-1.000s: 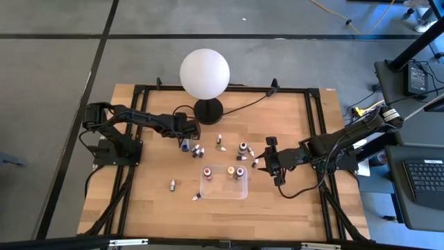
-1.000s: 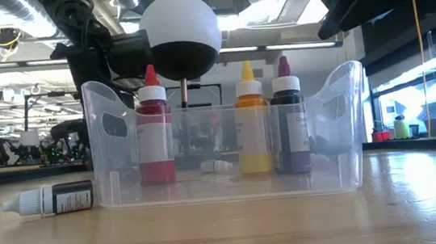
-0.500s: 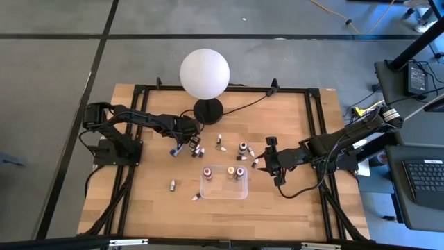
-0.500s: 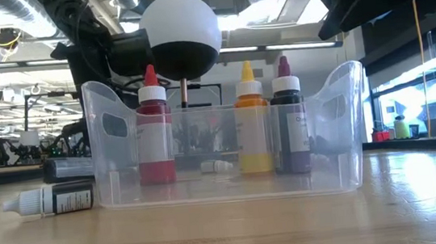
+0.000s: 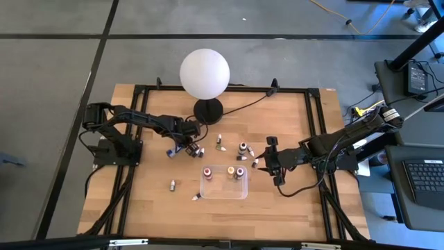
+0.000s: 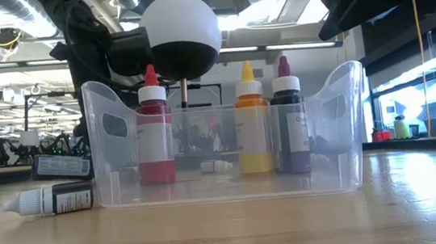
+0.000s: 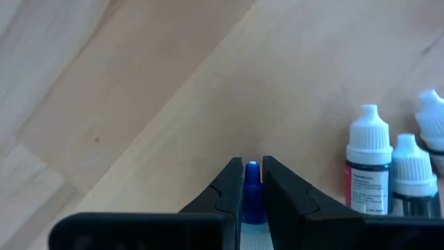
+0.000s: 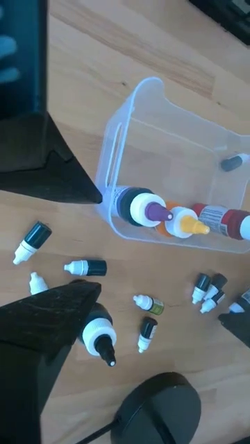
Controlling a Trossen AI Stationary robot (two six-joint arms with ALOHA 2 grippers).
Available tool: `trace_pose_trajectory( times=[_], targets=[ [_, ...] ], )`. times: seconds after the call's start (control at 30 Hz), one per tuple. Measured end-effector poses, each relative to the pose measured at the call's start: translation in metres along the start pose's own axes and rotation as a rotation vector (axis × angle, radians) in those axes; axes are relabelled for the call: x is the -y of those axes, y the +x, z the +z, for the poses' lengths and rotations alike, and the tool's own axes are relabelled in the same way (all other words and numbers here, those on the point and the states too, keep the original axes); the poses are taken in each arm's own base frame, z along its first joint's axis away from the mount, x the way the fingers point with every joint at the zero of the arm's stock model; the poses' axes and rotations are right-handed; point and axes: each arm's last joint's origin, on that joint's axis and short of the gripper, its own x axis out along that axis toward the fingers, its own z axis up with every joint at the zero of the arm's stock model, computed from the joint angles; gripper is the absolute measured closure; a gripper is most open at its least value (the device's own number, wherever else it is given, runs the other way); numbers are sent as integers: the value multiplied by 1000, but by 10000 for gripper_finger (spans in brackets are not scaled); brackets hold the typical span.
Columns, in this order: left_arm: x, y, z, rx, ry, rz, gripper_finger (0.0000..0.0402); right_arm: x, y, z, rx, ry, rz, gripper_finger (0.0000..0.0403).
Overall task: Pick & Place food coloring
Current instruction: Put the large blue food coloring bottle into the transparent bin
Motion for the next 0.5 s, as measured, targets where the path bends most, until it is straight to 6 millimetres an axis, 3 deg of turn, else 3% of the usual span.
trace_pose_trajectory(
  times=[0.27, 0.5],
  targets=[
    [0, -3, 1, 11, 62, -8, 369, 0, 0, 0, 0, 1, -3, 205],
    [6, -32, 17, 131, 126, -59, 369, 0, 0, 0, 0, 10, -4, 205]
  ],
)
